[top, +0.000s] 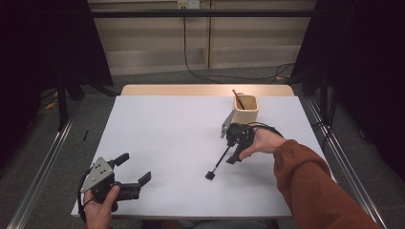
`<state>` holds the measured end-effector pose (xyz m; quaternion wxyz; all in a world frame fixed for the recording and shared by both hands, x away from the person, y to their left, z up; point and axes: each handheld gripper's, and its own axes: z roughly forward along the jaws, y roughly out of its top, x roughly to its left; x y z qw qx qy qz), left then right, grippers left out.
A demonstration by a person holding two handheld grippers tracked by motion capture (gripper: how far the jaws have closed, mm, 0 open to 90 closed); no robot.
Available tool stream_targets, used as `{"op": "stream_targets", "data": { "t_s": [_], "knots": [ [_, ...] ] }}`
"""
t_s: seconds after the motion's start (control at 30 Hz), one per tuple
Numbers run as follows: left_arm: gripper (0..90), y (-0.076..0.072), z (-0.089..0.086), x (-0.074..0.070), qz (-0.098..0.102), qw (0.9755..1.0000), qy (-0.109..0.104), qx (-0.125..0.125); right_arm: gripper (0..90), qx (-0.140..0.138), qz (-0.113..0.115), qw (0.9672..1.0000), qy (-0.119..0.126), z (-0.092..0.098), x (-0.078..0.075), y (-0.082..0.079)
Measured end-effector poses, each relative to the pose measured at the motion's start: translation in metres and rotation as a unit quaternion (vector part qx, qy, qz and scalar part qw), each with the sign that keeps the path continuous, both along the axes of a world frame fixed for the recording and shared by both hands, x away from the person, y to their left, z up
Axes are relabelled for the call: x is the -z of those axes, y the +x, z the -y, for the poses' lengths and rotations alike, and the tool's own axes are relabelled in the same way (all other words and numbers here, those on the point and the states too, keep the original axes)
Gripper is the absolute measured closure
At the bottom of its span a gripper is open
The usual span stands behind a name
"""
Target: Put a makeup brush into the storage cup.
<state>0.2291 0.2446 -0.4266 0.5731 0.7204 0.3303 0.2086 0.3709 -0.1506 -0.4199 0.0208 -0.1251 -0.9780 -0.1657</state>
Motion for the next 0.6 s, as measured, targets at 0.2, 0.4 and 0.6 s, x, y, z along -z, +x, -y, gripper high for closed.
{"op": "stream_targets", "data": {
  "t_s": [0.2,0.4,0.6],
  "knots": [
    [1.1,0.0,0.0,0.0,0.0,1.0,0.0,0.001,30.5,-0.023,-0.004,0.9996,-0.015,-0.013,0.002,0.0],
    [1.1,0.0,0.0,0.0,-0.001,1.0,-0.001,0.002,32.3,-0.044,-0.008,0.9986,-0.026,-0.028,0.007,0.002],
    [1.1,0.0,0.001,0.0,0.0,1.0,-0.001,0.004,36.7,-0.066,-0.012,0.9972,-0.031,-0.039,0.014,0.004]
  ]
}}
